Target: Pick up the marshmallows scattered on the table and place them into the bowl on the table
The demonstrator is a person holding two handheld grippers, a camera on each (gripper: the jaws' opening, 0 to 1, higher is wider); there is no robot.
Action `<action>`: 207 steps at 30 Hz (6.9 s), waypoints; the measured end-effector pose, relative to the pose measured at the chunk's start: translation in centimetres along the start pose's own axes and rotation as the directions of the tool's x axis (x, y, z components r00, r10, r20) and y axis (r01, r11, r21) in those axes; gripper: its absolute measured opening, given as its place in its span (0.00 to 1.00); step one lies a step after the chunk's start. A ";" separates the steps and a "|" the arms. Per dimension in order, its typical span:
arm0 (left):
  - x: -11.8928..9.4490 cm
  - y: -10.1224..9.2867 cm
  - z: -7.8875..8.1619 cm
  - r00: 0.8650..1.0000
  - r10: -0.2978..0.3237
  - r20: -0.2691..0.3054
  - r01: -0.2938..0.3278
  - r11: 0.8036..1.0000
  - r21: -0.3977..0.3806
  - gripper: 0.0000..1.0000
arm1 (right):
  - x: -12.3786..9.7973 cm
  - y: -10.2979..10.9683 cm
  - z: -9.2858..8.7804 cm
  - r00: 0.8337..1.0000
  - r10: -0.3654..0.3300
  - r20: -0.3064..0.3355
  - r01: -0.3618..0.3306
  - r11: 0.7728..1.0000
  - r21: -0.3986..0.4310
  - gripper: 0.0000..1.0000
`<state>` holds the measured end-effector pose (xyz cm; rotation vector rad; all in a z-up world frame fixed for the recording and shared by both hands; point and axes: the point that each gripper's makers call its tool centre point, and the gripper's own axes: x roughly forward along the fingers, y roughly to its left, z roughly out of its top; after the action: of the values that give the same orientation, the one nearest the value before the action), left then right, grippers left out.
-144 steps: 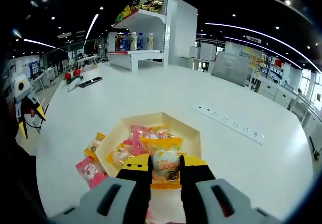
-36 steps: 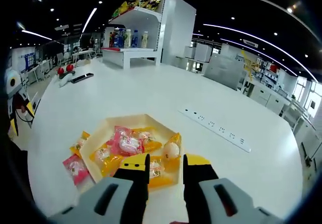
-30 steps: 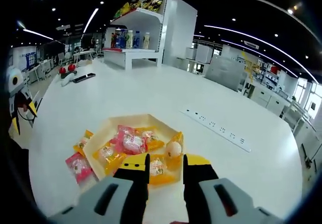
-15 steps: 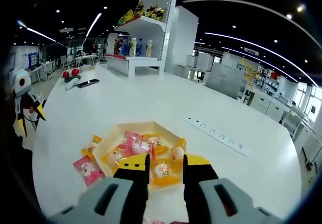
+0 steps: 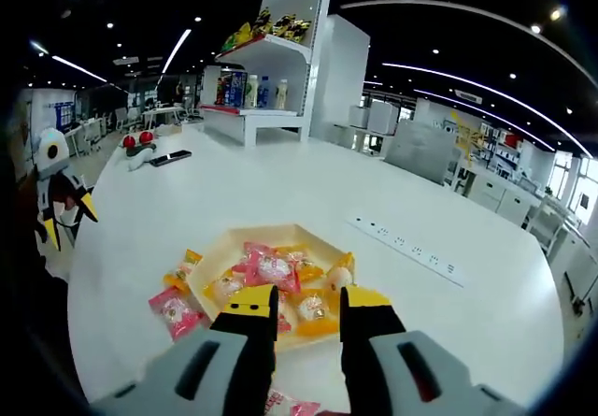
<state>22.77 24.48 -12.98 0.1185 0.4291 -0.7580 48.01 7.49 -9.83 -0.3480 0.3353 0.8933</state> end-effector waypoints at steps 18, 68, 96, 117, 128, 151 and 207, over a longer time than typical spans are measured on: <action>-0.4 0.6 0.0 1.000 0.013 0.004 -0.013 1.000 -0.002 0.52 | -2.3 1.7 -0.4 1.000 -0.004 0.026 0.004 1.000 0.002 0.27; -0.9 1.5 -0.2 0.999 0.036 0.021 -0.036 0.999 -0.022 0.52 | -6.0 7.0 -2.1 0.998 0.022 0.052 -0.021 0.999 -0.029 0.27; -1.0 2.6 0.7 0.997 0.060 0.052 -0.058 0.998 -0.035 0.52 | -9.5 8.8 -4.4 0.998 -0.002 0.062 0.001 1.000 0.019 0.28; -0.9 4.2 0.6 0.993 0.101 0.065 -0.097 0.993 -0.061 0.54 | -9.8 10.9 -8.4 0.999 0.035 0.013 -0.036 0.998 0.049 0.30; 0.6 5.7 0.6 0.990 0.118 0.080 -0.106 0.985 -0.138 0.51 | -10.5 10.7 -9.2 1.000 0.015 -0.003 -0.015 0.999 0.034 0.30; 3.9 6.3 1.0 0.989 0.104 0.105 -0.078 0.971 -0.228 0.48 | -11.0 11.2 -9.4 1.000 0.023 -0.007 -0.023 1.000 0.012 0.30; 9.9 7.6 1.5 0.994 0.064 0.085 -0.039 0.963 -0.266 0.48 | -13.1 12.7 -9.8 0.998 0.051 -0.030 -0.050 0.999 0.011 0.29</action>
<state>34.88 23.25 -16.13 -0.1551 0.4329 -0.6461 28.83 1.56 -15.03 -0.3454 0.3783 0.9363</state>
